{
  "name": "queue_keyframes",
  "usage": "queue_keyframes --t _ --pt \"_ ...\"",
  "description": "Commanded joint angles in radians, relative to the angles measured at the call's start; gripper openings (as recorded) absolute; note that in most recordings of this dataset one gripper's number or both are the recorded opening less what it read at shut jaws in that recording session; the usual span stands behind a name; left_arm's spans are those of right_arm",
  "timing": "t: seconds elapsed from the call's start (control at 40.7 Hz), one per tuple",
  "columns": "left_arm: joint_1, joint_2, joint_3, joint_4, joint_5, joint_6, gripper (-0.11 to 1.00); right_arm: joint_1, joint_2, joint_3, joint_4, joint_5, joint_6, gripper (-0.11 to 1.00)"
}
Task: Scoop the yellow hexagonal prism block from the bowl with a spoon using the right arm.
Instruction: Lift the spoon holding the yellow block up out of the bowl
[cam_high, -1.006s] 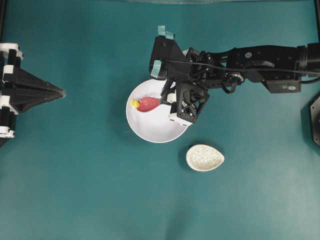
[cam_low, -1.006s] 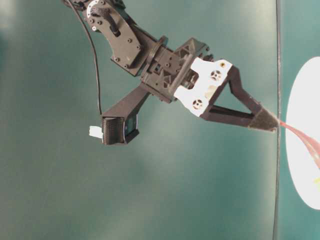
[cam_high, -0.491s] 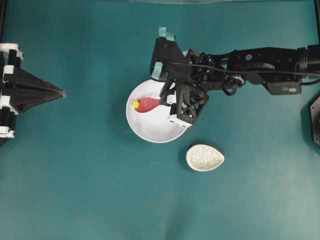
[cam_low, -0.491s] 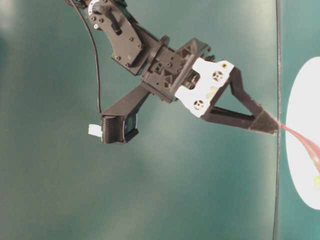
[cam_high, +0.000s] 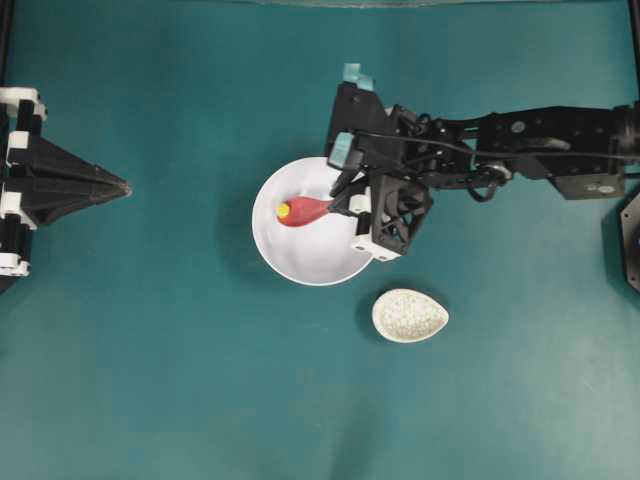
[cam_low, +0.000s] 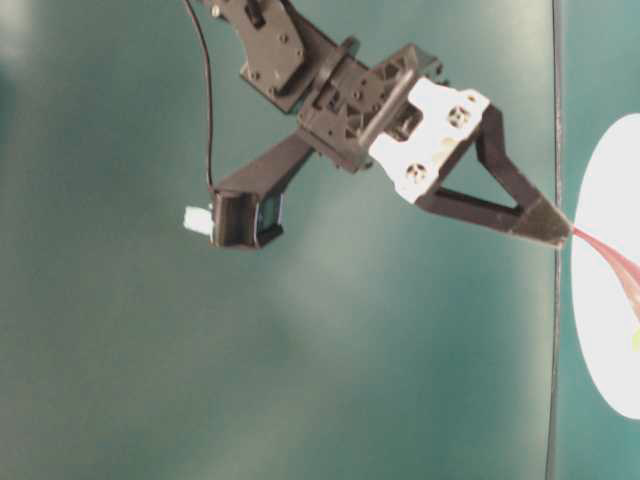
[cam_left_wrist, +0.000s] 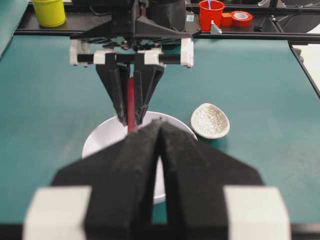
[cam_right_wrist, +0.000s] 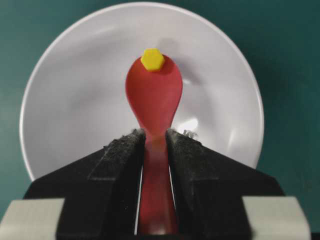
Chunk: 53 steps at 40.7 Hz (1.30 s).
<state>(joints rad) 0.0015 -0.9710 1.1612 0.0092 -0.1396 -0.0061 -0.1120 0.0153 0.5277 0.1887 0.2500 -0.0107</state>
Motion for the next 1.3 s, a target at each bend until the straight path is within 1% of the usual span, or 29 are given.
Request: queue_keyframes --t 0.0,0.172,0.442,0.663,0.785,1.105,1.276 --pt "-0.002 0.003 -0.025 0.002 -0.003 -0.002 0.0 0.009 -0.044 0.015 0.002 -0.043 0.0 0.24" --pt "0.0 0.005 -0.025 0.002 -0.003 -0.002 0.0 0.02 -0.08 0.075 0.002 -0.141 0.0 0.24" --pt "-0.002 0.003 -0.025 0.002 -0.002 -0.002 0.0 0.034 -0.14 0.176 0.005 -0.362 0.0 0.24" --pt "0.0 0.003 -0.025 0.002 -0.002 -0.002 0.0 0.035 -0.193 0.236 0.003 -0.528 -0.003 0.24" --pt "-0.002 0.003 -0.025 0.002 -0.003 -0.002 0.0 0.035 -0.218 0.252 0.0 -0.561 -0.006 0.24" --pt "0.0 0.003 -0.025 0.003 -0.002 -0.002 0.0 0.035 -0.301 0.268 -0.002 -0.561 -0.017 0.24" --pt "-0.002 0.003 -0.025 0.002 -0.002 -0.002 0.0 0.035 -0.36 0.293 -0.002 -0.561 -0.018 0.24"
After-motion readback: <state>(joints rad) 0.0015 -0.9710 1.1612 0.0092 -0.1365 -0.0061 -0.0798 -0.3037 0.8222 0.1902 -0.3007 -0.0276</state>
